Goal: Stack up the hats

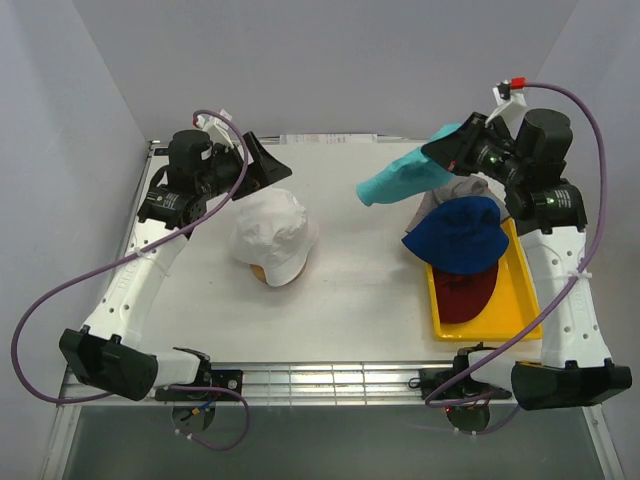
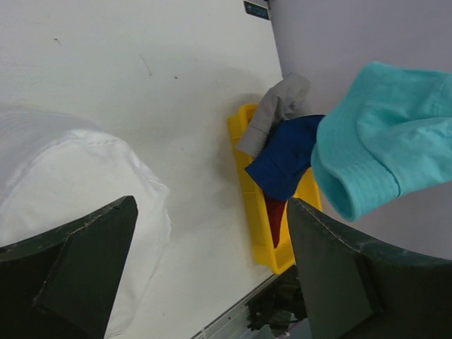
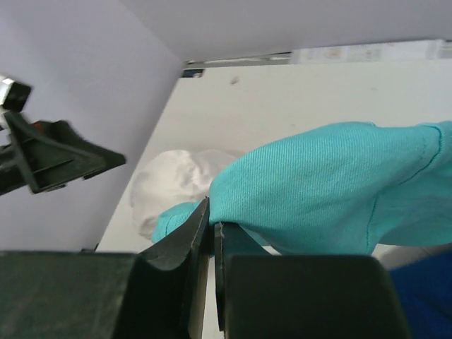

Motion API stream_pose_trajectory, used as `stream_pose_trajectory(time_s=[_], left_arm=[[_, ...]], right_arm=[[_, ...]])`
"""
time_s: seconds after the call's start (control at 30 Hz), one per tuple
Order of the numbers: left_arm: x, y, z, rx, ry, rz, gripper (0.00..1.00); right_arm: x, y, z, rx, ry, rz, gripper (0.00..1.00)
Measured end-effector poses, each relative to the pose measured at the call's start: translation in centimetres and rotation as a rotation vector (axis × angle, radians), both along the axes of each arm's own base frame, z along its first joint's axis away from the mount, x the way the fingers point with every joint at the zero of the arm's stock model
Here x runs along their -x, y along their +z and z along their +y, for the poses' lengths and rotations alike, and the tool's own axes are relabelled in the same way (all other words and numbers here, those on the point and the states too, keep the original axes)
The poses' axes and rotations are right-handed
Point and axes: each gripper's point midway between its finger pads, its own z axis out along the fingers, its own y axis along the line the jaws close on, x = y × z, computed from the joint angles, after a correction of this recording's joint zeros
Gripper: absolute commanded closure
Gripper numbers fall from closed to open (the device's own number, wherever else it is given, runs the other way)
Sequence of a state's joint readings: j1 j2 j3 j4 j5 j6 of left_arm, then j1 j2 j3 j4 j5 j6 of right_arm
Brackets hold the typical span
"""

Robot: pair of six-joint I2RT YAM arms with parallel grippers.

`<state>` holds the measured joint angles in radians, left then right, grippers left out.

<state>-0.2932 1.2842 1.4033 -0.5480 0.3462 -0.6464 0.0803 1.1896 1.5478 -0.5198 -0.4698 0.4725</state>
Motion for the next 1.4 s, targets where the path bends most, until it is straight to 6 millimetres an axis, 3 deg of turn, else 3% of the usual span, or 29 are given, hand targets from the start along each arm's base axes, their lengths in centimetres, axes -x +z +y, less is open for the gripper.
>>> stream_pose_trajectory(time_s=[0.1,0.27,0.53,0.77,0.97,1.4], left_arm=[[0.0,1.4,-0.9,0.102,-0.057,0.012,0.03],[0.0,4.2,-1.5,0.335,-0.138,0.046,0.03],[0.4,4.4,-1.2,0.632,-0.158,0.206,0.04],[2.3,7.7,-1.1,0.759,-0.175,0.213,0.04],[4.1,9.6,-0.9,0.825,-0.193,0.214,0.04],[4.9,8.5,-0.8,0.867,-0.182,0.275,0.04]], right_arm=[[-0.2,2.4,4.7,-0.061,0.174,-0.078,0.92],[0.0,5.7,10.5,-0.151,0.404,-0.193,0.92],[1.3,8.2,15.9,-0.26,0.662,-0.319,0.92],[2.5,9.7,18.3,-0.29,0.774,-0.391,0.92],[3.5,10.4,19.2,-0.299,0.819,-0.431,0.92],[2.1,9.1,21.4,-0.288,0.842,-0.405,0.92]])
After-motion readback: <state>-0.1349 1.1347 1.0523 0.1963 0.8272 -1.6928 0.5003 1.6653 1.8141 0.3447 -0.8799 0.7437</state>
